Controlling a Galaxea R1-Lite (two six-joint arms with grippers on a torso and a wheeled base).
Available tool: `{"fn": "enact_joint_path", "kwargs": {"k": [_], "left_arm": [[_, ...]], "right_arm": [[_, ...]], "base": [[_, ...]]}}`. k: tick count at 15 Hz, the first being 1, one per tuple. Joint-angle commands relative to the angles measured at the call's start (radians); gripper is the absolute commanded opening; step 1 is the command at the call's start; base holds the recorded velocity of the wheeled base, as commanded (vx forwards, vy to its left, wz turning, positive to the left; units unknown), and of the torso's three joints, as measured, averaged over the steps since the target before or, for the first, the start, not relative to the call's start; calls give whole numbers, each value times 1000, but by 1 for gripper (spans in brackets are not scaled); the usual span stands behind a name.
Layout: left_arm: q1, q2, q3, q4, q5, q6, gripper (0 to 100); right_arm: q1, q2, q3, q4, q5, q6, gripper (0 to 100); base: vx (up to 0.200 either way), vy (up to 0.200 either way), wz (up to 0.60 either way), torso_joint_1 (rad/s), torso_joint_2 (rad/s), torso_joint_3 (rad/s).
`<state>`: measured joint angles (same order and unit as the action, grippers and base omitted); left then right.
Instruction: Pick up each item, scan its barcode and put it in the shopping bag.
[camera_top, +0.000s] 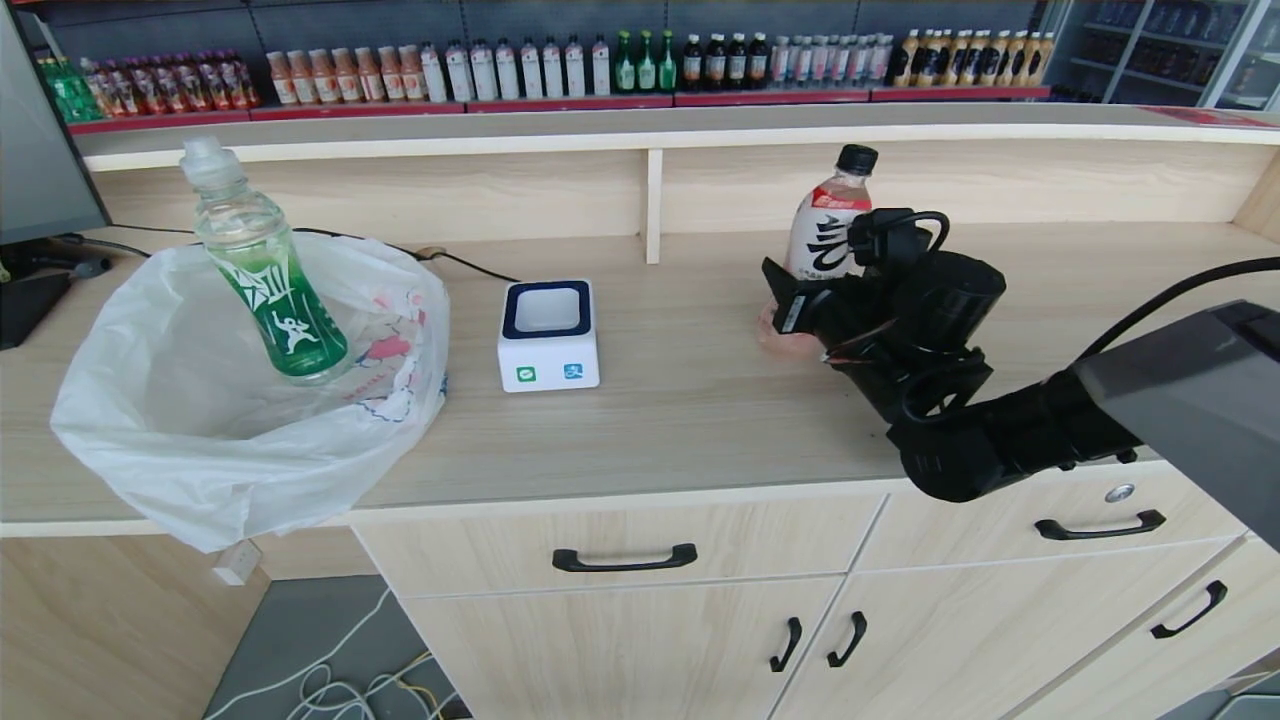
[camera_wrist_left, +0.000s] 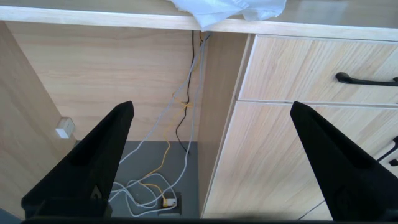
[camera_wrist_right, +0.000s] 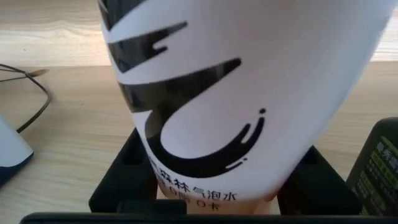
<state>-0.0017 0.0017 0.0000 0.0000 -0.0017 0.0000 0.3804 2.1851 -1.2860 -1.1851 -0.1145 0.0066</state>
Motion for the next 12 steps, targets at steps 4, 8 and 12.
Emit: {"fn": "enact_joint_path", "kwargs": {"k": [4, 8, 12], "left_arm": [[0, 0, 0, 0, 0, 0, 100], [0, 0, 0, 0, 0, 0, 100], [0, 0, 0, 0, 0, 0, 100]], "right_arm": [[5, -16, -10, -2, 2, 1, 0], [8, -62, -1, -1, 2, 6, 0], [34, -154, 65, 1, 1, 6, 0]], "base": [[0, 0, 0, 0, 0, 0], [0, 0, 0, 0, 0, 0], [0, 0, 0, 0, 0, 0]]}}
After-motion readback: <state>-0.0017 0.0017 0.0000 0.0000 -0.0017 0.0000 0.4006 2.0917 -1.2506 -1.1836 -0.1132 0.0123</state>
